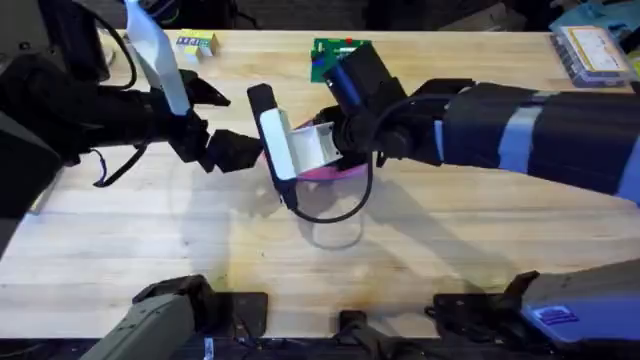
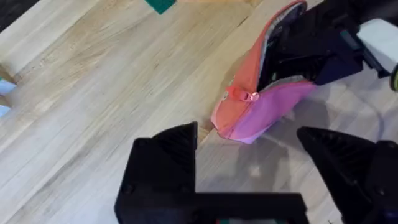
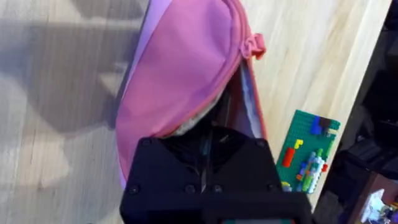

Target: Unzip the bag, pick up the pens from the table one at a time and place them inside, then zip the bag closed.

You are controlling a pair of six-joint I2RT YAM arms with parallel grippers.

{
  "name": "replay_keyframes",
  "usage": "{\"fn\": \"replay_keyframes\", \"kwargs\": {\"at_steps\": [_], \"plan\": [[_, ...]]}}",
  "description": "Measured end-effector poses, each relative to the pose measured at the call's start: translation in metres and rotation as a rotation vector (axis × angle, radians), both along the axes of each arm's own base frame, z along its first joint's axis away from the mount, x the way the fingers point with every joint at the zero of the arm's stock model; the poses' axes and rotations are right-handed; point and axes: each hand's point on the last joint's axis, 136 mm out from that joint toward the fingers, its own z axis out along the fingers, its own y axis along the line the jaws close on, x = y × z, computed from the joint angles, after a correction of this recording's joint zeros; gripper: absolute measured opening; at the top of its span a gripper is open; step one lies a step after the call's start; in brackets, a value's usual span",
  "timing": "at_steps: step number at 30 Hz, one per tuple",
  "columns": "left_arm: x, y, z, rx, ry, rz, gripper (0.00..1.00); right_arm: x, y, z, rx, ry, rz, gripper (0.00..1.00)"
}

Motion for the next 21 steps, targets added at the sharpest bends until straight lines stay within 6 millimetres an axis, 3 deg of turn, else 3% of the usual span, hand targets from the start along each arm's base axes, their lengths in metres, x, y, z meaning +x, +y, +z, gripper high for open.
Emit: {"fn": "replay_keyframes", "kwargs": {"at_steps": [6,12,13,21], "plan": [[0.0,0.0,0.0,0.0,0.0,0.0,0.993,0.0,0.001,-0.002,0.001,0.004,0.002,0.059],[0.0,0.0,0.0,0.0,0.0,0.0,0.993,0.005,0.007,0.007,0.03,-0.016,-0.002,0.903],[0.0,0.0,0.0,0.0,0.0,0.0,0.993,0.007,0.008,0.009,0.036,-0.021,-0.004,0.973],[0.0,0.0,0.0,0.0,0.0,0.0,0.993,0.007,0.006,0.009,0.056,0.007,-0.053,0.998]]}}
